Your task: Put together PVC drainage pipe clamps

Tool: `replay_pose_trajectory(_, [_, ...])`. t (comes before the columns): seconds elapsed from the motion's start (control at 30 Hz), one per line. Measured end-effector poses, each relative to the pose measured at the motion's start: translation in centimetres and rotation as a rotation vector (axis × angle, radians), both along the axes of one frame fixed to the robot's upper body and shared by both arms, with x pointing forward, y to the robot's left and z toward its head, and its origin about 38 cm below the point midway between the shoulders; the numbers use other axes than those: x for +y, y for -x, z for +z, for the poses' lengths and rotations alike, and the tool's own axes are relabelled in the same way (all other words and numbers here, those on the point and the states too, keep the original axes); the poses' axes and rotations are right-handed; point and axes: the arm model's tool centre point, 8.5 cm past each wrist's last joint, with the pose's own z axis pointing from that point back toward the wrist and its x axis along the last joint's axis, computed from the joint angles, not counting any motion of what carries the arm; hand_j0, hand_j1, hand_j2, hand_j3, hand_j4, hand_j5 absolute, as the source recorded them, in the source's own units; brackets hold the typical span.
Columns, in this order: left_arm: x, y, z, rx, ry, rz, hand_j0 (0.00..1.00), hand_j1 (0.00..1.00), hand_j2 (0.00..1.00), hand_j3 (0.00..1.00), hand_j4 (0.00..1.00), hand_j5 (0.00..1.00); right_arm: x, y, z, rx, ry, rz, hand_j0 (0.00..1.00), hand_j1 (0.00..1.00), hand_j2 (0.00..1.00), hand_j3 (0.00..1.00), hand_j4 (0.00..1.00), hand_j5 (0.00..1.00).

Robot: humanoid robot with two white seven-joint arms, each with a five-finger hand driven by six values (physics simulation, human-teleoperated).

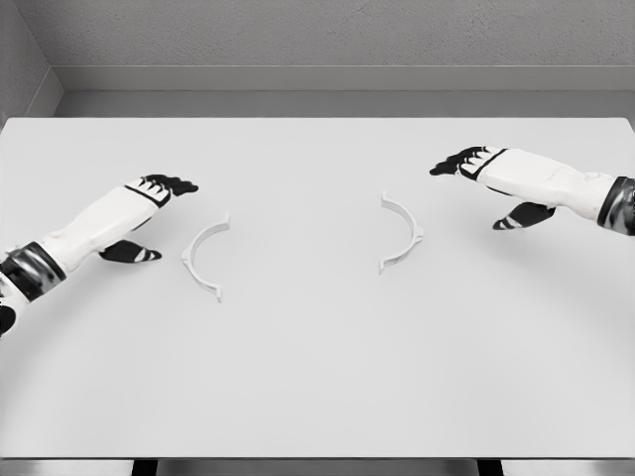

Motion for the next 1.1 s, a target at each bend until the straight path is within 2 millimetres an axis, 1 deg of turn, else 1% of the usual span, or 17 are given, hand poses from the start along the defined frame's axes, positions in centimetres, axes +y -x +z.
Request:
replay_pose_trajectory(0.1, [-0.4,0.0,-0.2,0.004,0.002,-0.007,1.0,1.0,1.0,1.0,1.0,1.0,1.4,-0.3,-0.4,-0.002,-0.023,0.015,1.0,1.0,1.0,1.0,1.0,1.0])
replay_pose_trajectory(0.17, [-0.6,0.0,-0.3,0.006,0.006,-0.01,1.0,1.0,1.0,1.0,1.0,1.0,2.3,-1.0,-0.2,-0.015,-0.036,0.018,1.0,1.0,1.0,1.0,1.0,1.0])
replay_pose_trajectory(0.23, [-0.9,0.0,-0.4,0.005,0.004,-0.013,1.0,1.0,1.0,1.0,1.0,1.0,3.2,-1.9,-0.4,-0.011,-0.049,0.018,1.0,1.0,1.0,1.0,1.0,1.0])
replay_pose_trajectory(0.27, [-1.1,0.0,-0.5,0.005,0.004,-0.014,1.0,1.0,1.0,1.0,1.0,1.0,3.6,-2.3,-0.7,-0.003,-0.056,0.017,1.0,1.0,1.0,1.0,1.0,1.0])
replay_pose_trajectory(0.3, [-1.2,-0.1,-0.6,0.005,0.005,-0.016,1.0,1.0,1.0,1.0,1.0,1.0,3.9,-2.5,-1.4,0.015,-0.061,0.014,1.0,1.0,1.0,1.0,1.0,1.0])
replay_pose_trajectory(0.43, [-1.6,0.0,-0.7,0.006,0.006,-0.021,1.0,1.0,1.0,1.0,1.0,1.0,4.5,-2.9,-3.2,0.06,-0.074,0.003,1.0,1.0,1.0,1.0,1.0,1.0])
replay_pose_trajectory(0.57, [-2.0,-0.1,-0.7,0.002,0.012,-0.026,1.0,1.0,1.0,1.0,1.0,1.0,5.4,-3.6,-3.9,0.081,-0.093,-0.002,1.0,1.0,1.0,1.0,1.0,1.0])
replay_pose_trajectory(0.7, [-2.6,-0.2,-0.8,-0.003,0.016,-0.033,1.0,1.0,1.0,1.0,1.0,1.0,5.7,-3.7,-4.6,0.099,-0.104,-0.009,1.0,1.0,1.0,1.0,1.0,1.0])
replay_pose_trajectory(0.9, [-3.2,0.0,-0.6,-0.011,0.022,-0.045,1.0,1.0,1.0,1.0,1.0,1.0,5.3,-4.3,-4.9,0.115,-0.108,-0.034,1.0,1.0,1.0,1.0,1.0,1.0])
replay_pose_trajectory(1.1, [-3.8,0.0,-0.3,-0.022,0.03,-0.057,1.0,1.0,1.0,1.0,1.0,1.0,5.6,-4.5,-5.7,0.14,-0.119,-0.054,1.0,1.0,1.0,1.0,1.0,1.0])
